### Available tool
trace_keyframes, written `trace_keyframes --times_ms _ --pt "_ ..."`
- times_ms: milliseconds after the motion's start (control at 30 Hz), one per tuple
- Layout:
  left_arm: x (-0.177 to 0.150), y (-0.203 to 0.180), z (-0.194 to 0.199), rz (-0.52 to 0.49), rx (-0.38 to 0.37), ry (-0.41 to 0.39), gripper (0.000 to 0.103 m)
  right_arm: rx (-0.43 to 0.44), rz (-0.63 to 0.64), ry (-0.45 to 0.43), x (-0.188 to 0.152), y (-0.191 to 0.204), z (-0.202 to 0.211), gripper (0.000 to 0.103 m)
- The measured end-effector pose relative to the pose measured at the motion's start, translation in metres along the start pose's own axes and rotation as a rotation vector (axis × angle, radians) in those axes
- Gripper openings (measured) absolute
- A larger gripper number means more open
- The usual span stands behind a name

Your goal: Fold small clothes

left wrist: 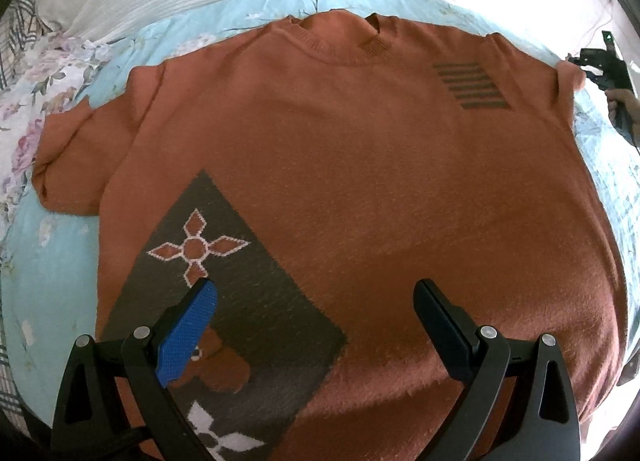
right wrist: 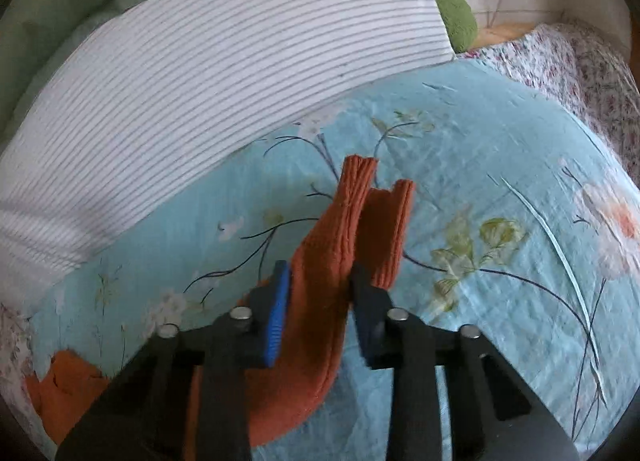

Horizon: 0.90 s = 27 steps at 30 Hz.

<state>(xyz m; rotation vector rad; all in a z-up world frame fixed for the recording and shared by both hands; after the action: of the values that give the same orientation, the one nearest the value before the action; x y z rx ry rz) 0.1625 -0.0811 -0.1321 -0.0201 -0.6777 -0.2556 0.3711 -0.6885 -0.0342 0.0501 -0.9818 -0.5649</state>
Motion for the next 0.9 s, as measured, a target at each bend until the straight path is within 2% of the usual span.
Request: trace_keyframes --times_ms 133,300,367,433,533,667,700,733,833,900 --pt "0.000 0.002 0.003 0.007 -0.013 -0.015 0.099 0.144 0.024 -0.011 -0.012 0.044 0.029 0.018" --pt "0.000 0.004 0.015 0.031 -0.036 -0.049 0.099 0.387 0.078 0.023 -0.054 0.143 0.080 0.017" --pt "0.000 0.009 0.019 0.051 -0.045 -0.059 0.099 0.498 0.089 0.057 -0.080 0.193 0.099 0.017" --pt "0.000 0.015 0.022 0.067 -0.047 -0.068 0.099 0.560 0.104 0.091 -0.103 0.230 0.108 0.017" --pt "0.001 0.027 0.026 0.099 -0.049 -0.092 0.099 0.704 0.109 0.174 -0.154 0.306 0.120 0.017" --pt "0.005 0.049 0.025 0.164 -0.064 -0.108 0.099 0.785 0.163 0.259 -0.208 0.378 0.123 0.017" --pt "0.005 0.056 0.024 0.181 -0.068 -0.112 0.099 0.808 0.176 0.288 -0.226 0.397 0.124 0.015" --pt "0.005 0.062 0.024 0.193 -0.070 -0.115 0.099 0.832 0.195 0.314 -0.243 0.415 0.126 0.008" --pt "0.008 0.078 0.023 0.236 -0.086 -0.135 0.099 0.845 0.240 0.368 -0.277 0.438 0.123 0.008" --pt "0.008 0.088 0.020 0.263 -0.097 -0.140 0.099 0.818 0.292 0.392 -0.297 0.446 0.117 0.008"
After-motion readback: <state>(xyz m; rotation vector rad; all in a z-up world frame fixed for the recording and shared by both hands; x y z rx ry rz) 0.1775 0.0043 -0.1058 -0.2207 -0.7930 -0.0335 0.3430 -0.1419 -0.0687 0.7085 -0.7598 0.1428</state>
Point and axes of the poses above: each gripper's, at about its wrist camera, not at the fingertips, and z roughly against the way its jaws point, y to its left, x to its top, the point moved 6 cm from there along -z, roughly the way its jaws point, and after that the axes turned 11 degrees about -y, right-handed, at the moved point
